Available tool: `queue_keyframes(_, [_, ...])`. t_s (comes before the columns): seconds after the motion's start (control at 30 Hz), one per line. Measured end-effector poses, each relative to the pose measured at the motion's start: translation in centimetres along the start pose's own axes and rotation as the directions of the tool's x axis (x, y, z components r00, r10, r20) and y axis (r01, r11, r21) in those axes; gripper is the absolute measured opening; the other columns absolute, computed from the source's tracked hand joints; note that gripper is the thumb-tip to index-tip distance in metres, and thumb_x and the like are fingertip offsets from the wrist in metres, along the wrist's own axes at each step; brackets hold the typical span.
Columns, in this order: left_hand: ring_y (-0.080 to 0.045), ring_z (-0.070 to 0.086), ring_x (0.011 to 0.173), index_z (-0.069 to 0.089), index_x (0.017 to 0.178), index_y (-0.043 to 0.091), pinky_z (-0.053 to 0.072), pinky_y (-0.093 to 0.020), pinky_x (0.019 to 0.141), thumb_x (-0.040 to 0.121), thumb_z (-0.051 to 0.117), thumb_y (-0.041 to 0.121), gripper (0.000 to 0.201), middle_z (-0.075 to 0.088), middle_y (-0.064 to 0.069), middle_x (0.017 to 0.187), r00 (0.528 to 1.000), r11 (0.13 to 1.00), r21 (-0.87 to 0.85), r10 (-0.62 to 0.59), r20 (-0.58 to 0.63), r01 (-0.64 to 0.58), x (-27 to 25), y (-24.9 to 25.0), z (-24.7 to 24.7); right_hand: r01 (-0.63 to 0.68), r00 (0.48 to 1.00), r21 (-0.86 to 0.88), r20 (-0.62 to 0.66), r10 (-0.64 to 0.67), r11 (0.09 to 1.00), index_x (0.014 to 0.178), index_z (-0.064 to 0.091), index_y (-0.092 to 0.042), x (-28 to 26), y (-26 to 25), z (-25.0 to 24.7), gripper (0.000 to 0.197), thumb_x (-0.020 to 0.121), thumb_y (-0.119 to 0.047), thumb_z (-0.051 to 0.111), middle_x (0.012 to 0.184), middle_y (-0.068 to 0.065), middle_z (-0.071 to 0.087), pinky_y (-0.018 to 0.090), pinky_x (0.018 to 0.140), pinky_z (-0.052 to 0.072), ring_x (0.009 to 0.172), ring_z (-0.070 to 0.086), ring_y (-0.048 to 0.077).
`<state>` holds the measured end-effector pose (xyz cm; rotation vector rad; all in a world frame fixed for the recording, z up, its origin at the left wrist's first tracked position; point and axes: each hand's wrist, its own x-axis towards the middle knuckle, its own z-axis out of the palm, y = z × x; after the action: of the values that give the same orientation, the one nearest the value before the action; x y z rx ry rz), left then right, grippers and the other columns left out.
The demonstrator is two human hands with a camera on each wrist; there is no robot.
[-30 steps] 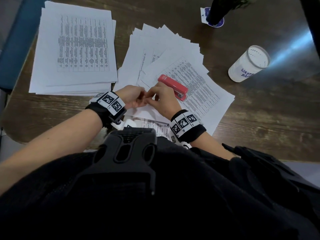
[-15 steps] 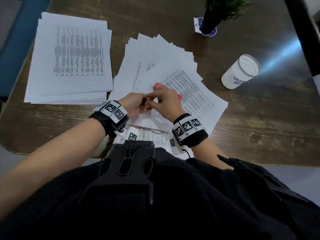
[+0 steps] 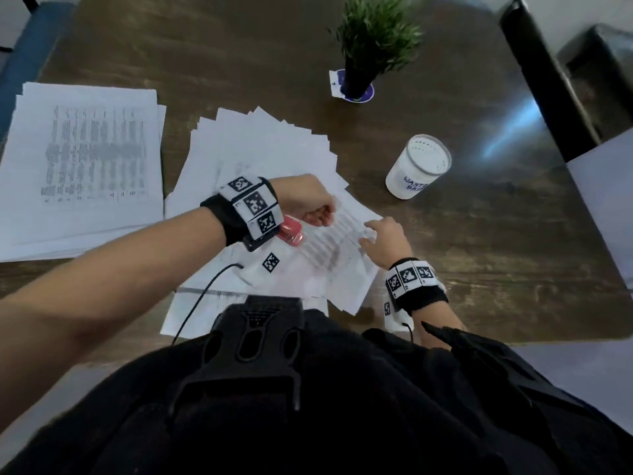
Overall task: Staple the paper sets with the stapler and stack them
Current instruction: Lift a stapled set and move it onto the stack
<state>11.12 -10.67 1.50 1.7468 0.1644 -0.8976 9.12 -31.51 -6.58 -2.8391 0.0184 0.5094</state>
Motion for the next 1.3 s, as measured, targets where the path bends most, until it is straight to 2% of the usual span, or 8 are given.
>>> queue_keyframes(0.37, [-0.010,0.050,0.068,0.051,0.076,0.011,0.048,-0.018,0.068,0.102,0.036,0.005,0.031,0.052,-0.003,0.076,0.970,0.962,-0.146,0.217,-0.105,-0.231,9.9,14.2,8.4,0.221,0.965,-0.077,0.159,-0.206,0.972,0.122,0.062,-0.017,4.0,5.5,0.3,0.033,0.090,-0.027,0.059,0.130,0.008,0.044,0.039,0.108,0.033,0.122,0.041,0.034])
queue_keyframes(0.47, [-0.011,0.054,0.081,0.065,0.101,0.013,0.045,-0.032,0.092,0.098,0.047,0.013,0.018,0.060,-0.003,0.098,0.942,0.955,0.013,0.294,-0.163,-0.296,12.1,15.1,9.3,0.264,0.949,-0.089,0.200,-0.243,0.960,0.132,0.056,-0.021,5.0,6.6,0.7,0.043,0.090,-0.031,0.058,0.138,0.008,0.044,0.043,0.111,0.033,0.131,0.037,0.033])
queue_keyframes(0.57, [-0.023,0.058,0.111,0.063,0.124,0.003,0.043,-0.030,0.096,0.097,0.052,0.017,0.032,0.062,-0.012,0.125,0.913,0.942,0.033,0.331,-0.239,-0.333,12.7,14.8,9.3,0.302,0.938,-0.045,0.195,-0.288,0.952,0.130,0.059,-0.018,5.1,7.1,0.1,0.040,0.091,-0.029,0.058,0.136,0.010,0.048,0.042,0.108,0.036,0.126,0.042,0.032])
queue_keyframes(0.8, [-0.011,0.066,0.096,0.075,0.089,0.018,0.051,-0.027,0.094,0.088,0.048,0.005,0.030,0.073,0.006,0.094,0.671,0.905,0.000,0.315,-0.671,-0.425,11.1,7.1,4.7,0.420,0.896,0.148,0.092,-0.435,0.896,0.105,0.067,-0.003,4.5,1.4,-1.5,0.022,0.088,-0.008,0.055,0.109,0.017,0.059,0.033,0.083,0.046,0.098,0.058,0.032])
queue_keyframes(0.9, [-0.014,0.067,0.094,0.073,0.082,0.021,0.051,-0.027,0.094,0.085,0.047,0.003,0.032,0.074,0.003,0.094,0.561,0.942,0.023,0.220,-0.798,-0.335,9.3,2.4,1.5,0.479,0.845,0.198,0.162,-0.510,0.855,0.085,0.064,-0.003,4.7,-3.3,-0.6,0.018,0.086,-0.018,0.053,0.090,0.016,0.059,0.032,0.068,0.045,0.077,0.058,0.029])
queue_keyframes(1.0, [-0.015,0.066,0.095,0.073,0.087,0.018,0.048,-0.019,0.085,0.084,0.044,0.002,0.033,0.073,0.000,0.099,0.503,0.976,-0.028,0.086,-0.860,-0.214,7.1,-1.9,-1.5,0.558,0.788,0.211,0.168,-0.592,0.802,0.064,0.046,-0.016,4.3,-7.1,0.9,0.045,0.088,-0.051,0.059,0.069,0.008,0.050,0.028,0.053,0.035,0.053,0.046,0.019])
queue_keyframes(1.13, [-0.023,0.064,0.105,0.074,0.100,0.013,0.046,-0.022,0.092,0.086,0.047,0.002,0.032,0.071,-0.005,0.111,0.460,0.997,-0.074,-0.049,-0.887,-0.037,4.9,-6.6,-4.1,0.606,0.745,0.197,0.197,-0.637,0.771,0.090,0.056,-0.008,3.2,-9.6,3.2,0.038,0.089,-0.046,0.064,0.084,0.008,0.063,0.026,0.056,0.047,0.066,0.059,0.021])
queue_keyframes(1.3, [-0.031,0.057,0.119,0.068,0.116,0.008,0.041,-0.032,0.103,0.089,0.059,0.010,0.029,0.064,-0.015,0.125,0.501,0.986,0.004,-0.082,-0.861,0.167,3.5,-10.9,-5.5,0.495,0.859,0.205,0.033,-0.511,0.844,0.116,0.058,-0.003,4.5,-9.5,3.2,0.027,0.095,-0.021,0.058,0.110,0.012,0.059,0.034,0.078,0.051,0.089,0.060,0.025])
